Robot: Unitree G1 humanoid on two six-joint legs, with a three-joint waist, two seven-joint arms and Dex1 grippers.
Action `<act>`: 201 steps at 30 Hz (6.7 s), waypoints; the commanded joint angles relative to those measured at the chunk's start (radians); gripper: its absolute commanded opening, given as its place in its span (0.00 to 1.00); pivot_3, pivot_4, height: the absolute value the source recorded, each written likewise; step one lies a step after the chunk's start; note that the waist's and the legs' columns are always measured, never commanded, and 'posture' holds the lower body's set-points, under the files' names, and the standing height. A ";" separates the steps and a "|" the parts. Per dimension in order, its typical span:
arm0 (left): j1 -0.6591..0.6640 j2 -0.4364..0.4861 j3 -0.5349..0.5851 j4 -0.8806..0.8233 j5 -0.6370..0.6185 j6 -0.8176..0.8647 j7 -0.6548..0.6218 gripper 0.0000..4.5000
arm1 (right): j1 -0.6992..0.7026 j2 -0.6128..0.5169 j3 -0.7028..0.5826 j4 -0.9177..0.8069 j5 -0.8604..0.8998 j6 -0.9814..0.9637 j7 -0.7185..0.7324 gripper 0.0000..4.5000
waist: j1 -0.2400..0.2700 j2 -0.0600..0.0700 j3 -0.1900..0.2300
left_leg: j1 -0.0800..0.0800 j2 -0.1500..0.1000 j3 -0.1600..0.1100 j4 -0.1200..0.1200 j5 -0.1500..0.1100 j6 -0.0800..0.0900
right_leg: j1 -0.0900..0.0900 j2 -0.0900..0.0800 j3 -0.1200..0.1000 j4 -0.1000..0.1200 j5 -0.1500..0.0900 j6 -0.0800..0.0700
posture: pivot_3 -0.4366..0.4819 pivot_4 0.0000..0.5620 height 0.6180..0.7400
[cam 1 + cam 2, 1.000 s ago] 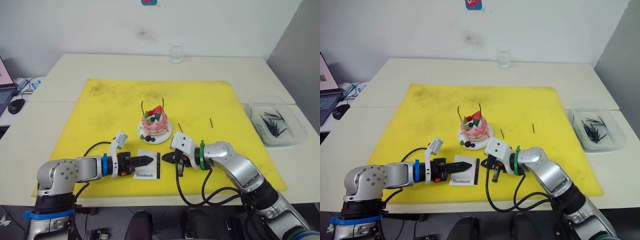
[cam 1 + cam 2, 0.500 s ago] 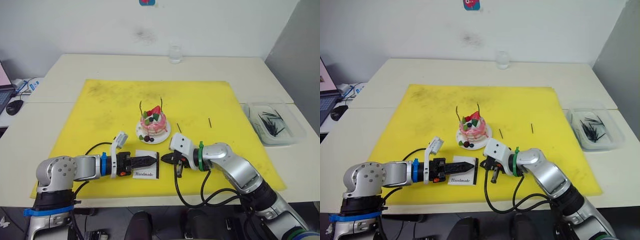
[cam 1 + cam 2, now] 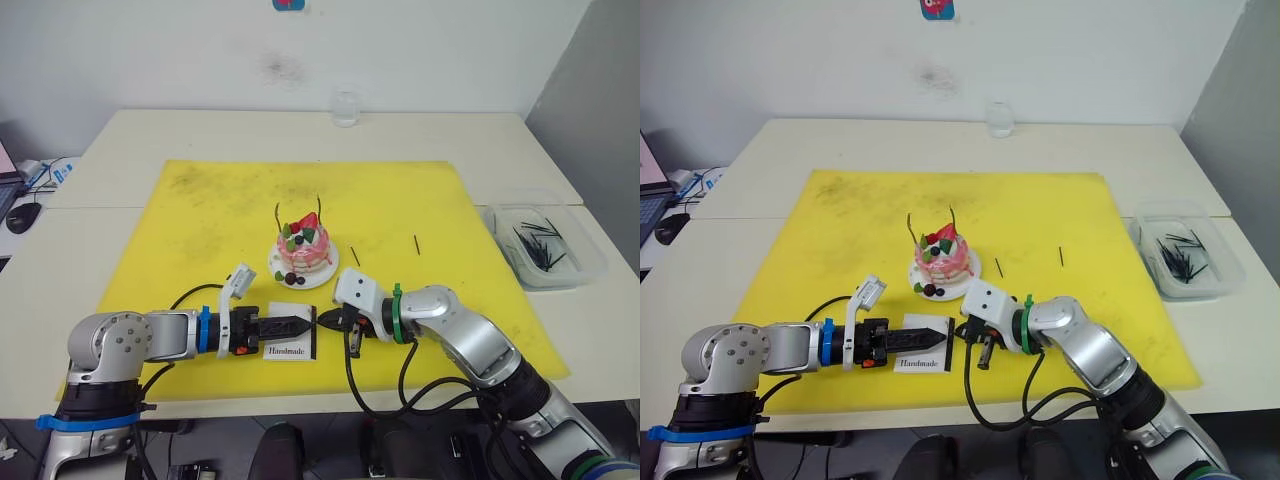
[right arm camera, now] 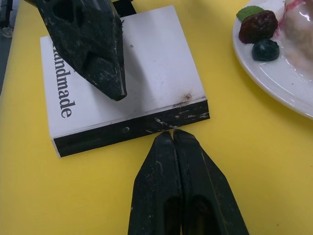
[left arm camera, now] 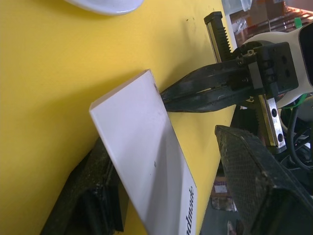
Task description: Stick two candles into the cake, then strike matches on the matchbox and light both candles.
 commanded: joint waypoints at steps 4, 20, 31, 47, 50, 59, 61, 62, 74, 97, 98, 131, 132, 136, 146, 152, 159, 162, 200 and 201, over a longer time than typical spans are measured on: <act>0.029 0.018 -0.051 0.003 0.036 0.008 -0.001 0.67 | -0.019 0.014 -0.002 0.002 0.011 -0.014 0.016 0.00 | 0.000 0.000 0.000 | 0.000 0.000 0.000 0.000 0.000 0.000 | 0.000 0.000 0.000 0.000 0.000 0.000 | 0.48 0.27 1.00; 0.032 0.022 -0.072 0.017 0.069 -0.020 0.005 0.34 | -0.021 0.008 -0.029 -0.005 0.016 -0.015 0.013 0.00 | -0.001 0.000 0.000 | 0.000 0.000 0.000 0.000 0.000 0.000 | 0.000 0.000 0.000 0.000 0.000 0.000 | 0.48 0.27 1.00; 0.062 0.019 -0.061 -0.004 0.074 -0.030 -0.002 0.00 | 0.005 0.007 -0.063 -0.056 0.036 0.027 -0.023 0.00 | -0.001 0.000 0.000 | 0.001 0.001 0.000 0.000 0.000 0.000 | 0.000 0.000 0.001 0.000 0.000 0.000 | 0.48 0.27 1.00; 0.112 0.097 0.196 -0.191 -0.144 -0.028 -0.032 0.00 | 0.103 -0.023 -0.311 -0.185 0.033 -0.090 -0.196 0.22 | -0.003 -0.001 0.000 | -0.001 0.001 0.000 -0.001 0.000 0.000 | -0.002 0.000 0.001 0.000 0.000 0.000 | 0.48 0.27 1.00; 0.136 0.119 0.219 -0.191 -0.147 -0.052 -0.027 0.00 | 0.163 0.048 -0.282 -0.159 -0.057 -0.190 -0.333 0.45 | -0.002 0.000 0.000 | -0.001 0.001 0.000 -0.001 0.000 0.000 | -0.002 0.000 0.001 0.000 0.000 0.000 | 0.48 0.27 1.00; 0.136 0.129 0.218 -0.180 -0.146 -0.075 -0.012 0.00 | 0.158 0.225 -0.279 0.096 -0.182 -0.333 -0.570 0.45 | -0.002 -0.001 0.000 | -0.001 0.000 0.002 -0.001 0.000 0.000 | -0.002 -0.001 0.002 0.000 0.000 0.000 | 0.48 0.27 1.00; 0.129 0.129 0.212 -0.177 -0.144 -0.079 -0.011 0.00 | 0.135 0.242 -0.277 0.154 -0.199 -0.353 -0.586 0.45 | -0.003 -0.001 0.000 | -0.001 0.001 0.002 -0.001 0.000 0.000 | -0.002 -0.001 0.002 0.000 0.000 0.000 | 0.48 0.27 1.00; 0.127 0.128 0.209 -0.177 -0.143 -0.081 -0.011 0.00 | 0.129 0.248 -0.276 0.173 -0.202 -0.357 -0.588 0.45 | -0.003 -0.001 0.000 | -0.001 0.001 0.002 -0.001 0.000 0.000 | -0.002 -0.001 0.002 0.000 0.000 0.000 | 0.48 0.27 1.00; 0.122 0.125 0.197 -0.170 -0.135 -0.100 -0.008 0.00 | 0.107 0.334 -0.271 0.245 -0.231 -0.416 -0.636 0.45 | -0.003 -0.001 0.000 | -0.002 0.001 0.002 -0.001 0.000 0.000 | -0.003 -0.001 0.002 0.000 -0.001 -0.001 | 0.48 0.27 1.00; 0.113 0.135 0.163 -0.157 -0.124 -0.131 -0.015 0.00 | 0.062 0.412 -0.311 0.349 -0.216 -0.295 -0.635 0.33 | -0.004 -0.001 0.000 | -0.001 0.001 0.001 -0.001 0.000 0.000 | -0.003 -0.001 0.002 0.001 0.000 -0.001 | 0.48 0.27 1.00; 0.114 0.135 0.163 -0.157 -0.124 -0.132 -0.014 0.00 | 0.063 0.418 -0.314 0.343 -0.216 -0.282 -0.639 0.26 | -0.004 -0.001 0.000 | -0.001 0.001 0.001 -0.001 0.000 0.000 | -0.002 -0.001 0.002 0.001 0.000 -0.001 | 0.48 0.27 1.00; 0.012 0.062 0.064 -0.242 -0.199 -0.164 0.065 0.00 | 0.341 0.068 -0.410 -0.306 -0.002 -0.083 -0.381 0.00 | -0.002 -0.001 0.000 | -0.003 0.000 0.001 -0.001 0.000 0.000 | -0.003 0.000 0.001 0.000 0.000 0.000 | 0.48 0.27 1.00; 0.000 0.052 0.055 -0.246 -0.185 -0.179 0.077 0.00 | 0.337 0.040 -0.411 -0.326 0.001 -0.095 -0.359 0.00 | 0.000 -0.001 0.000 | -0.003 0.000 0.000 -0.001 0.000 0.000 | -0.003 0.001 0.000 0.000 0.000 0.000 | 0.48 0.27 1.00; -0.066 -0.003 0.012 -0.253 -0.152 -0.222 0.129 0.00 | 0.282 -0.081 -0.427 -0.414 0.044 -0.118 -0.250 0.00 | 0.002 -0.001 0.000 | -0.003 -0.001 0.001 -0.001 0.000 0.000 | -0.003 0.001 0.001 -0.001 0.000 0.000 | 0.48 0.27 1.00; -0.187 -0.100 -0.050 -0.212 -0.104 -0.262 0.194 0.00 | 0.158 -0.296 -0.355 -0.481 0.041 -0.170 -0.084 0.00 | 0.001 -0.002 0.000 | -0.004 -0.001 0.000 0.000 0.000 0.000 | -0.002 0.005 0.000 -0.001 0.000 0.001 | 0.48 0.27 1.00; -0.206 -0.096 -0.056 -0.199 -0.101 -0.258 0.179 0.00 | 0.125 -0.338 -0.273 -0.457 -0.032 -0.222 -0.060 0.00 | 0.001 -0.002 0.000 | -0.003 -0.001 -0.001 0.000 0.000 0.000 | -0.002 0.006 0.000 -0.001 0.000 0.001 | 0.48 0.27 1.00; -0.207 -0.093 -0.053 -0.207 -0.112 -0.248 0.173 0.00 | 0.101 -0.316 -0.231 -0.412 -0.082 -0.253 -0.064 0.00 | 0.001 -0.002 0.000 | -0.003 -0.001 0.000 0.001 0.000 0.000 | -0.002 0.005 0.000 -0.001 0.000 0.001 | 0.48 0.27 1.00; -0.203 -0.096 -0.051 -0.213 -0.120 -0.245 0.177 0.00 | 0.093 -0.305 -0.221 -0.391 -0.101 -0.265 -0.062 0.00 | 0.001 -0.002 0.000 | -0.003 -0.001 0.000 0.001 0.000 0.000 | -0.002 0.005 0.000 -0.001 0.000 0.001 | 0.48 0.27 1.00; -0.019 0.251 0.073 -0.350 -0.094 -0.310 -0.047 0.00 | 0.030 -0.353 -0.289 -0.309 -0.007 -0.375 0.159 0.00 | -0.001 -0.003 0.002 | 0.001 0.000 0.002 0.001 0.000 -0.001 | 0.000 0.004 0.002 0.000 0.000 0.000 | 0.48 0.27 1.00; 0.029 0.272 0.068 -0.365 -0.077 -0.322 -0.070 0.00 | 0.005 -0.337 -0.286 -0.304 -0.006 -0.357 0.151 0.00 | -0.003 -0.003 0.002 | 0.001 0.001 0.002 0.001 0.000 -0.001 | 0.000 0.004 0.003 0.000 0.000 0.000 | 0.48 0.27 1.00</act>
